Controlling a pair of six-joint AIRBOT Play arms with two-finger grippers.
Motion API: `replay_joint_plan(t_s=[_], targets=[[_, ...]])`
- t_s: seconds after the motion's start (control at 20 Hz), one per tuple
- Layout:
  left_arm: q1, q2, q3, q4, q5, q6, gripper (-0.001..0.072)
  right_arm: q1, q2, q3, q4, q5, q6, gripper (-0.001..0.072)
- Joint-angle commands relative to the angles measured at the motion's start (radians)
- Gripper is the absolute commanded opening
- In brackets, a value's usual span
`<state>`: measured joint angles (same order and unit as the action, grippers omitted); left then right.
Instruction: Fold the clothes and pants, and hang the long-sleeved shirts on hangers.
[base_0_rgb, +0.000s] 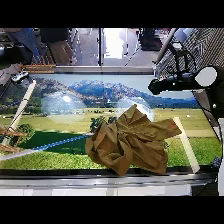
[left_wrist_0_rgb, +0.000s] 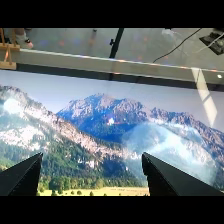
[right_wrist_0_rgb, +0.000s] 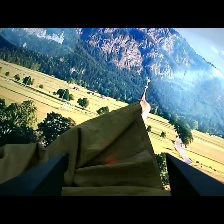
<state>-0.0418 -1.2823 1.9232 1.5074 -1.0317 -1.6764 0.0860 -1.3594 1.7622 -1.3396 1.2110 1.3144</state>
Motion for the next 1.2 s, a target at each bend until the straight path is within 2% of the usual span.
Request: replay_joint_plan(t_s=[0.0,0.65,0.75,0.8,0.9,1.0,1.15], targets=[[0.0,0.001,0.0,0.0,0.0,0.0,0.0641,0.001,0.0,0.0,0.0,0.0,0.0,0.0699],[0.0,0.001,0.0,-0.002,0.0,0.0,0.064,0.001,-0.001,0.0,0.007,-0.029,0.002,0.0699],[0.0,0.001,0.0,-0.083,-0.001,0.0,0.0641,0.002,0.0,0.0,0.111,-0.097,0.087,0.0699],[0.0,0.001,0.0,-0.085,0.011,-0.014,0.064,0.002,0.002,0.004,0.179,-0.082,0.156,0.0699],[0.002,0.006,0.0,-0.103,-0.021,-0.052,0.0641,0.002,0.006,0.012,0.245,-0.047,0.15,0.0699],[0.002,0.012,0.0,-0.107,-0.099,-0.027,0.064,0.001,0.006,0.012,0.255,-0.043,0.135,0.0699],[0.002,0.002,0.0,-0.095,-0.462,0.106,0.0641,0.001,0.006,0.029,0.255,-0.018,0.019,0.0698]])
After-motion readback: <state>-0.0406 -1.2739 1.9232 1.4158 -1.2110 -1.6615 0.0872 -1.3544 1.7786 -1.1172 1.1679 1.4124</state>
